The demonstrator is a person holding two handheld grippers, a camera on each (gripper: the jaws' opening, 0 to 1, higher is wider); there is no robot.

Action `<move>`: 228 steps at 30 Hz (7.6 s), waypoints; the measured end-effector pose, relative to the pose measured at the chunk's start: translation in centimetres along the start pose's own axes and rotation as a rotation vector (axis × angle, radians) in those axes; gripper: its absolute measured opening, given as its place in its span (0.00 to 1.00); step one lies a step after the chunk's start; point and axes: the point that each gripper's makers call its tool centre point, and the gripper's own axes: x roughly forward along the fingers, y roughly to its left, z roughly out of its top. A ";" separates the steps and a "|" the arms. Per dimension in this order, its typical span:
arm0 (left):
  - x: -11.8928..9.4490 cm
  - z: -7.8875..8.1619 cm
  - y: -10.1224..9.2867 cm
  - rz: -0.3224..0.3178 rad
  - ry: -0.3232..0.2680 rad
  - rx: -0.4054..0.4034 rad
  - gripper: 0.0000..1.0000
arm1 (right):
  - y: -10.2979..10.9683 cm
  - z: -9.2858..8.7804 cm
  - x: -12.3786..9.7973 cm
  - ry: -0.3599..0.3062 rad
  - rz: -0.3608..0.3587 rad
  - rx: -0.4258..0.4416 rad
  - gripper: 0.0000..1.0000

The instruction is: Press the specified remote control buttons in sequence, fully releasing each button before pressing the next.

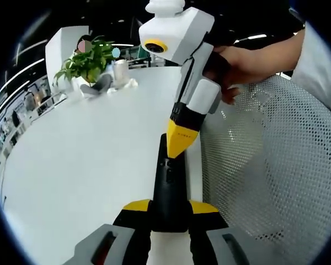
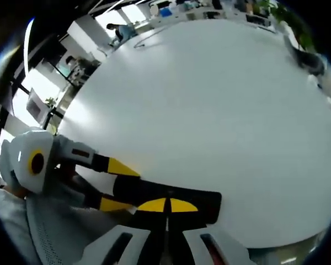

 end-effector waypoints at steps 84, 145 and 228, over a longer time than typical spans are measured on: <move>0.0 -0.1 -0.2 0.076 0.026 -0.052 0.25 | -1.1 -1.6 -0.4 0.154 -0.204 -0.100 0.00; 0.0 0.2 -1.3 0.113 0.062 -0.101 0.24 | -0.7 0.1 -0.9 0.054 0.069 -0.107 0.00; 0.3 0.4 -1.4 0.102 0.030 -0.092 0.24 | 0.0 -0.2 -0.5 0.081 0.133 -0.124 0.00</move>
